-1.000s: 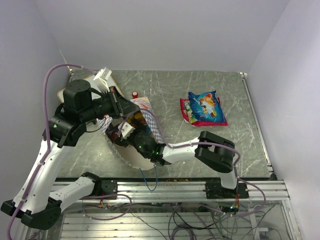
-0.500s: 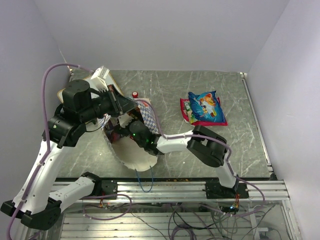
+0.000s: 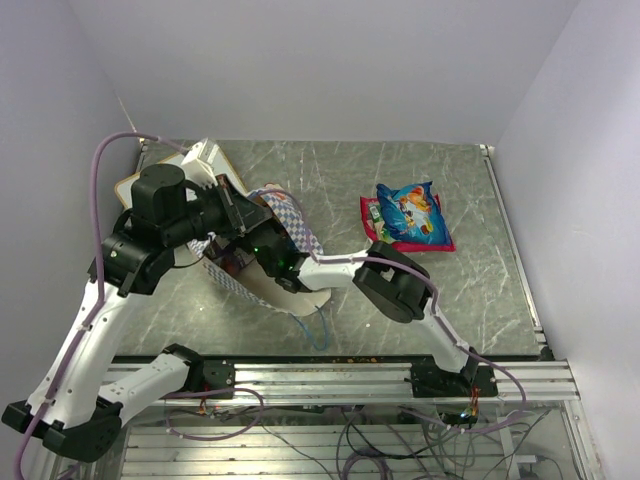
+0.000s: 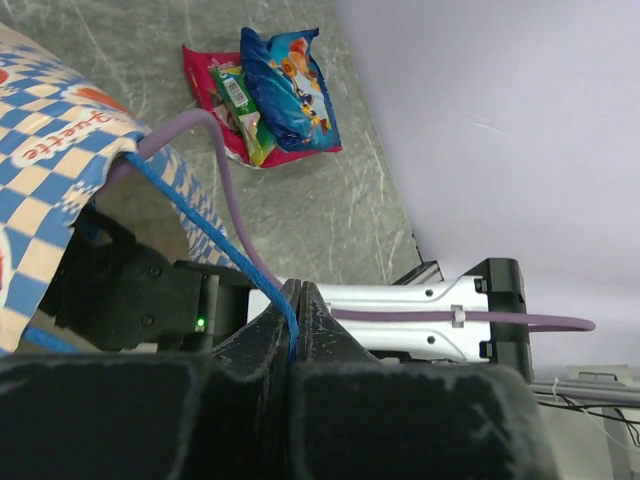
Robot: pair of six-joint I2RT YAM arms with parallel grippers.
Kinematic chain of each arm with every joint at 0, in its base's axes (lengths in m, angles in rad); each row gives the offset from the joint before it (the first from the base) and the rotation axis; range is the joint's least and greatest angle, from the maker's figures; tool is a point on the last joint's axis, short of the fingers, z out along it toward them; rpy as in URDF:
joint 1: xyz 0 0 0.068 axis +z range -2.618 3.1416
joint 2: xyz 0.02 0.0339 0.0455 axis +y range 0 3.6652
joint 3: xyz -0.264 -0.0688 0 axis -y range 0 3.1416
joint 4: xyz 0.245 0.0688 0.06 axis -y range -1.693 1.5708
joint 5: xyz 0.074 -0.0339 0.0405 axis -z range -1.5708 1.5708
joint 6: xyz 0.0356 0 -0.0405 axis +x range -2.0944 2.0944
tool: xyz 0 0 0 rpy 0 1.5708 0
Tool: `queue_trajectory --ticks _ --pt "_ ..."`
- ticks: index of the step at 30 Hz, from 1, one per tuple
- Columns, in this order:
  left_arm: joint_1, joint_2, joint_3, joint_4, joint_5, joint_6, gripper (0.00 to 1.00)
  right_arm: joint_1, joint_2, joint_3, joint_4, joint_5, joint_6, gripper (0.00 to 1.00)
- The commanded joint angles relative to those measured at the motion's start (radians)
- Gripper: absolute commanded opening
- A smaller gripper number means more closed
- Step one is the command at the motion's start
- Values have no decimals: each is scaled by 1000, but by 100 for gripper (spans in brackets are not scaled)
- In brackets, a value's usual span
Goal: Take the snacks out of the paper bag
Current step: Take out the snack from the paper bag.
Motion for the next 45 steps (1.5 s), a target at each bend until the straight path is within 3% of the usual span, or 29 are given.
queue_trajectory --ticks 1,4,7,8,13,24,37,45 --pt "-8 -68 25 -8 -12 8 7 -46 37 -9 -77 29 71 48" --pt "-8 -82 25 -37 -49 -3 7 -54 17 -28 -65 -14 57 33" --pt "-8 -86 42 -90 -110 -9 7 -55 -18 -32 -96 -76 51 4" --pt "-8 -86 50 -100 -122 -5 7 -54 -34 -39 -108 -98 65 0" --pt "-8 -96 67 -128 -215 -1 7 -52 -145 -160 -83 -223 118 0" --pt "-8 -119 3 -49 -179 -17 7 -38 -404 -348 14 -425 108 0" --pt "-8 -78 69 -38 -174 -1 7 -11 -537 -316 103 -659 135 0" --pt "-8 -89 35 6 -164 -22 7 -5 -601 -314 74 -650 231 0"
